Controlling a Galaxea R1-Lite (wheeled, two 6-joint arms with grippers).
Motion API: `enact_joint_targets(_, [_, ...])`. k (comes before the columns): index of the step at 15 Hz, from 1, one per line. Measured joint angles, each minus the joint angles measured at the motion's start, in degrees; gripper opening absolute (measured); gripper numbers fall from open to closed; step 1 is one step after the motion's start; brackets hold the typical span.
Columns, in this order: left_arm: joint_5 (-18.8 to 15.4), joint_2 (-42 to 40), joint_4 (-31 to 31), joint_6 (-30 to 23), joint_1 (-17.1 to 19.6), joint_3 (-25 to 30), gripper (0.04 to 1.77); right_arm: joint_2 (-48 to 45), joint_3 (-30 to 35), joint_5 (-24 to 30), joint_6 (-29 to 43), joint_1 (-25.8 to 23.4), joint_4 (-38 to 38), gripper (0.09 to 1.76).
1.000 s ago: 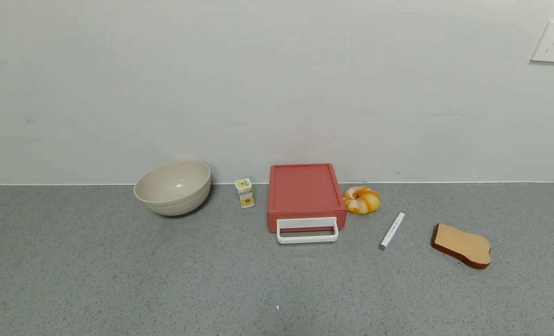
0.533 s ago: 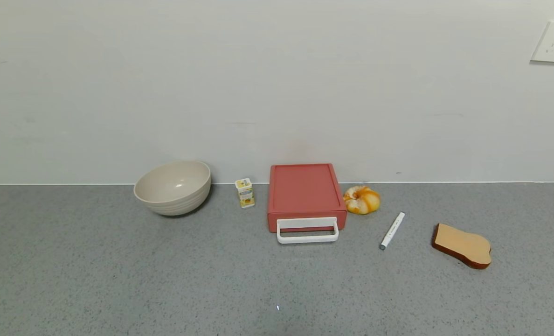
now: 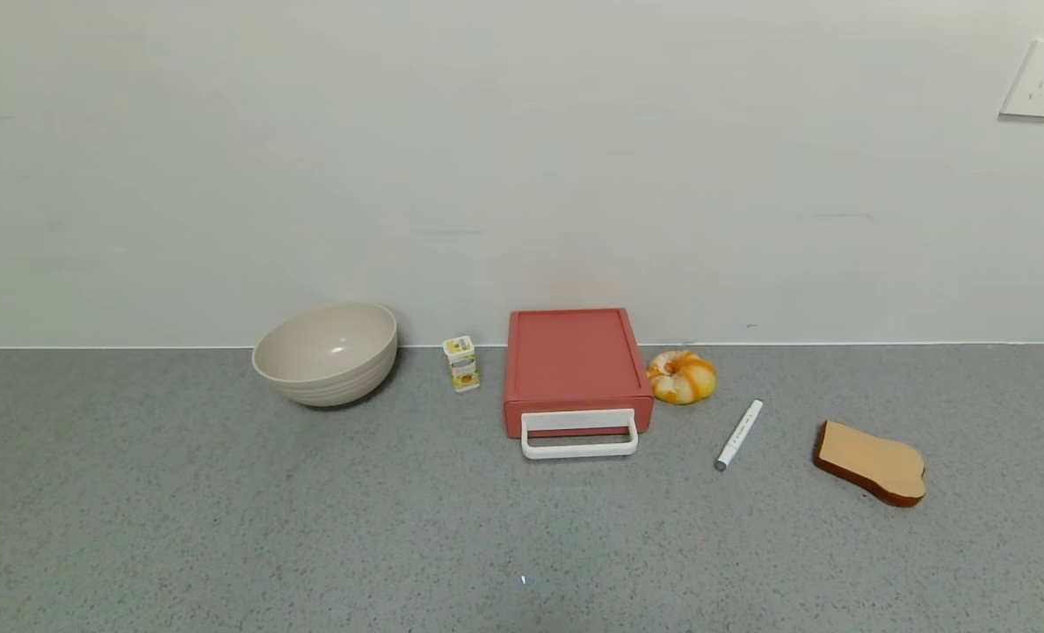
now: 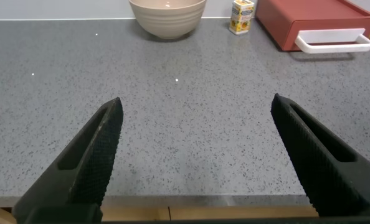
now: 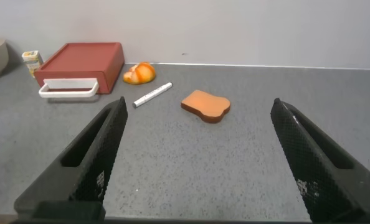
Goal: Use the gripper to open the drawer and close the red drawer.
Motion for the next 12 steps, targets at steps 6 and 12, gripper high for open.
enact_joint_targets(6, [0.00, 0.00, 0.00, -0.02, 0.00, 0.00, 1.72, -1.34, 19.80, 0.11, -1.77, 0.06, -13.99, 1.70])
enact_joint_targets(12, [0.00, 0.00, 0.00, 0.00, 0.00, 0.00, 1.72, -1.37, 23.91, 0.06, -1.55, 0.13, -17.10, 1.70])
